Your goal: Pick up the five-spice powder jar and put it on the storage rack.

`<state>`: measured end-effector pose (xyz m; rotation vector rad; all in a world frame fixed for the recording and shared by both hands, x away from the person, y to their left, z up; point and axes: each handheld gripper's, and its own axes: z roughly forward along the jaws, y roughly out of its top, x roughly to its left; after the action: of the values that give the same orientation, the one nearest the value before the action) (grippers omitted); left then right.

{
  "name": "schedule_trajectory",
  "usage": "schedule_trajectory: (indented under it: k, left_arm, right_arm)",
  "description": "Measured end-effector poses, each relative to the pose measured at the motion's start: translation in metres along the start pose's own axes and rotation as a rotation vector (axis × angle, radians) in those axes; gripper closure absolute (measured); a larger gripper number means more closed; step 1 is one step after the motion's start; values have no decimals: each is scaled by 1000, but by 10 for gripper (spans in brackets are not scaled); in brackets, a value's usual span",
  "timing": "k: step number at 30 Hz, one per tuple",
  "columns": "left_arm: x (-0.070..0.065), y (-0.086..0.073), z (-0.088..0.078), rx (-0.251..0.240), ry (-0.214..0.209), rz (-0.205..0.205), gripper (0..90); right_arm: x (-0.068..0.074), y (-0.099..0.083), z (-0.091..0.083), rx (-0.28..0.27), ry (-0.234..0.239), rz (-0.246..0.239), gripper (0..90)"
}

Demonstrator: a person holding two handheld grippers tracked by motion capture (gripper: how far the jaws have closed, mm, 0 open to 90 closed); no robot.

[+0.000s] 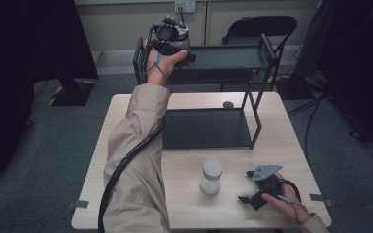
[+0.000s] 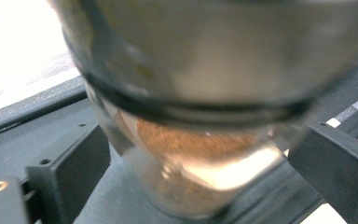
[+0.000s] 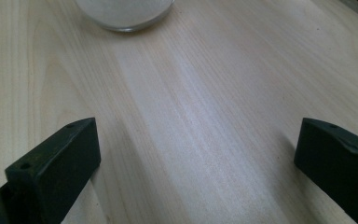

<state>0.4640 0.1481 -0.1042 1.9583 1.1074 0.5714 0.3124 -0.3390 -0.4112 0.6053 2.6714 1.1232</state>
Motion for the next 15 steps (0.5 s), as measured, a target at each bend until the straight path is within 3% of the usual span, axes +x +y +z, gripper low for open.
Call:
schedule_trajectory:
  k: [15]
  left_arm:
    - [-18,-28,-31,-55,-23,32,18]
  right_arm:
    - [0,0,0,1,0,2,0]
